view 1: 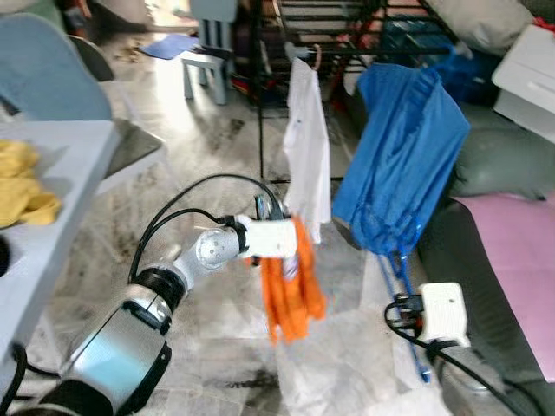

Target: Hang hanger

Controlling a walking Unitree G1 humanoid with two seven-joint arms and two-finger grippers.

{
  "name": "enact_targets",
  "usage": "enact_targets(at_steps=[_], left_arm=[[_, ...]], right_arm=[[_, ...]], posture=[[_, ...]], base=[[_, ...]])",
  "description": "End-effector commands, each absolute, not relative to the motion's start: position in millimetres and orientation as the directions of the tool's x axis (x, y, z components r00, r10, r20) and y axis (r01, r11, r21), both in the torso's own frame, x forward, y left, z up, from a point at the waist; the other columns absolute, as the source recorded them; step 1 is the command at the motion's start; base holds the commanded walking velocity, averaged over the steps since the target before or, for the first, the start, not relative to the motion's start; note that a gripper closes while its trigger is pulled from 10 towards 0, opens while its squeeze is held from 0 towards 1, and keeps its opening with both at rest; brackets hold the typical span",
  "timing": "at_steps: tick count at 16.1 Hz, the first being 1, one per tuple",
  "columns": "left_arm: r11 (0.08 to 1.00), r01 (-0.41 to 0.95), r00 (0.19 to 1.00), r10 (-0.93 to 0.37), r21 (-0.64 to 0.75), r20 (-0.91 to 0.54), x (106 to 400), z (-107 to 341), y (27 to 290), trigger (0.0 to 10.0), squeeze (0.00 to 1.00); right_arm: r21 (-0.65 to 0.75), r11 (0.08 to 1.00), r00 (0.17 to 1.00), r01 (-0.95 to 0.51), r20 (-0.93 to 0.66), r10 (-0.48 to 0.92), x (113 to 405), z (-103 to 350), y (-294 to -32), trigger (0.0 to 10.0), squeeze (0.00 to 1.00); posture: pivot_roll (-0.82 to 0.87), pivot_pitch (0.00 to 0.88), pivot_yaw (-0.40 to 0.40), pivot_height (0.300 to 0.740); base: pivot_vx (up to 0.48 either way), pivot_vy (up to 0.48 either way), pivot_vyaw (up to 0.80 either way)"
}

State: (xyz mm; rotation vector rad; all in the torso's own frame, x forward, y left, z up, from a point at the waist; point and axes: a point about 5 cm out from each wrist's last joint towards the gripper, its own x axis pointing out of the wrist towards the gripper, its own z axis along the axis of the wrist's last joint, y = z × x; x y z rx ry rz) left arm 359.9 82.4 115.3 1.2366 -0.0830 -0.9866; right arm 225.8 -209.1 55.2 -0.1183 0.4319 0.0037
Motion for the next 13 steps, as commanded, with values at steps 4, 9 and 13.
enact_targets(at_steps=[4,9,13], left_arm=[[-0.054,0.573,0.624,-0.618,0.818,-0.478,370,127,88,10.0,0.0],[0.375,0.696,0.634,-0.722,0.612,-0.279,365,127,65,10.0,0.0],[0.34,0.779,0.538,-0.795,0.527,-0.282,352,115,54,10.0,0.0]], right_arm=[[-0.142,0.99,0.932,-0.017,-0.361,-0.036,233,70,-219,10.0,0.0],[-0.1,0.994,0.942,-0.035,-0.336,0.0,236,69,-198,10.0,0.0],[-0.139,0.987,0.937,-0.076,-0.347,0.023,238,67,-197,10.0,0.0]], posture=[[-0.04,0.0,-0.016,0.74],[-0.04,0.0,-0.021,0.74],[-0.04,0.0,-0.04,0.74]], base=[[0.0,0.0,0.0],[0.0,0.0,-0.16],[0.0,0.0,-0.78]])
